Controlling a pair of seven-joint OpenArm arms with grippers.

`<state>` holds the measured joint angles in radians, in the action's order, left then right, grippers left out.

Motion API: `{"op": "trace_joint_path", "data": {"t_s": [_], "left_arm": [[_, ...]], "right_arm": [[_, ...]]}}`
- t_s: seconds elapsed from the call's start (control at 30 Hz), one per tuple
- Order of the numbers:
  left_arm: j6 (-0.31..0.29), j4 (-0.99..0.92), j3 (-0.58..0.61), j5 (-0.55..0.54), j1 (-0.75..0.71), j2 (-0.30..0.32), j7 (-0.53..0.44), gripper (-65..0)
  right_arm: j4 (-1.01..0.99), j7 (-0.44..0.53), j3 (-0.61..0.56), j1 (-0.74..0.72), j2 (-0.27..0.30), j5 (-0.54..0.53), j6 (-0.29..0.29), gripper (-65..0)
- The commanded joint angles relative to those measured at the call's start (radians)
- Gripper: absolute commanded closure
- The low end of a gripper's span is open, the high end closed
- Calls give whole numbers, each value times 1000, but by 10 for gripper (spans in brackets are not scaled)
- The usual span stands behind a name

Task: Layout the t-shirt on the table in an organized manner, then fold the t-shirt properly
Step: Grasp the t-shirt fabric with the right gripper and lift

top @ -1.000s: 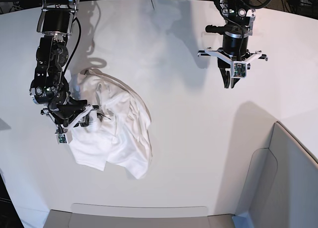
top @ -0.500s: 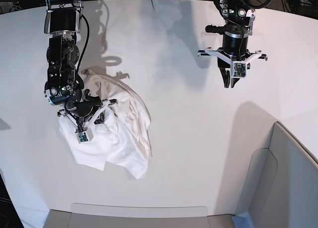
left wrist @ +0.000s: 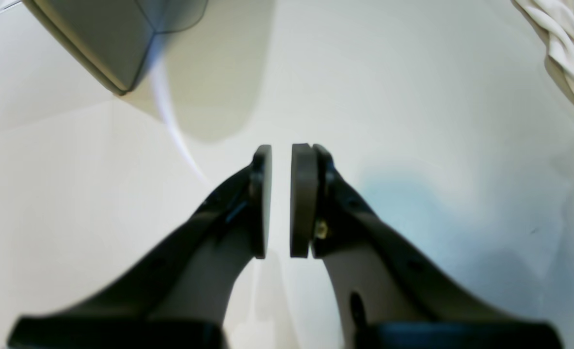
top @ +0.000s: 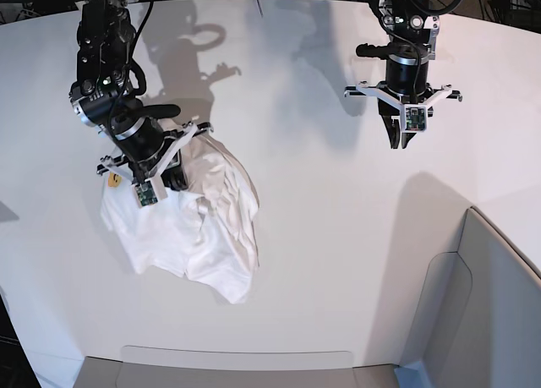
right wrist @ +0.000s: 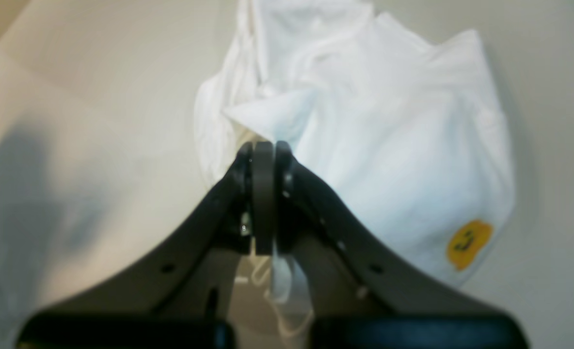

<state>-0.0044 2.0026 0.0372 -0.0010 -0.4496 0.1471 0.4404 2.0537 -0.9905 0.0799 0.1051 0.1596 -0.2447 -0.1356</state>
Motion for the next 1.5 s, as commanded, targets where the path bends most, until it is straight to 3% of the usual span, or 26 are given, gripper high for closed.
{"op": "trace_joint_path", "data": {"t_s": [0.0, 0.07, 0.23, 0.4, 0.6, 0.7, 0.8, 0.97, 1.13, 1.37, 1.47], "left_arm": [[5, 16, -1, 5, -1, 4, -30, -87], [5, 16, -1, 5, -1, 4, -30, -87], [5, 16, 0, 6, -5, 4, -30, -87], [5, 16, 0, 6, -7, 4, -30, -87], [5, 16, 3, 5, -2, 4, 31, -87], [5, 16, 0, 5, 1, 4, 76, -87], [5, 16, 0, 5, 1, 4, 84, -87], [5, 16, 7, 5, 7, 4, 84, -87], [5, 16, 0, 5, 22, 4, 93, -87], [5, 4, -1, 8, 24, 4, 93, -87], [5, -13, -1, 8, 24, 4, 93, -87]], "right_arm": [[11, 12, 5, 8, 10, -8, -3, 0], [11, 12, 7, 54, 11, -3, -3, 0], [11, 12, 7, 163, 84, -8, -3, 0], [11, 12, 7, 199, 97, -8, -3, 0], [11, 12, 7, 192, 97, -9, -3, -1], [11, 11, 7, 180, 97, -9, -3, -51], [11, 14, 4, 146, 93, -9, -3, -85], [11, 14, 1, 51, 84, -11, -3, -87], [11, 46, 1, -2, 67, -71, -3, -86], [11, 57, 4, 34, 61, -272, -3, -86], [11, 60, 7, 38, 33, -299, -3, -86]]}}
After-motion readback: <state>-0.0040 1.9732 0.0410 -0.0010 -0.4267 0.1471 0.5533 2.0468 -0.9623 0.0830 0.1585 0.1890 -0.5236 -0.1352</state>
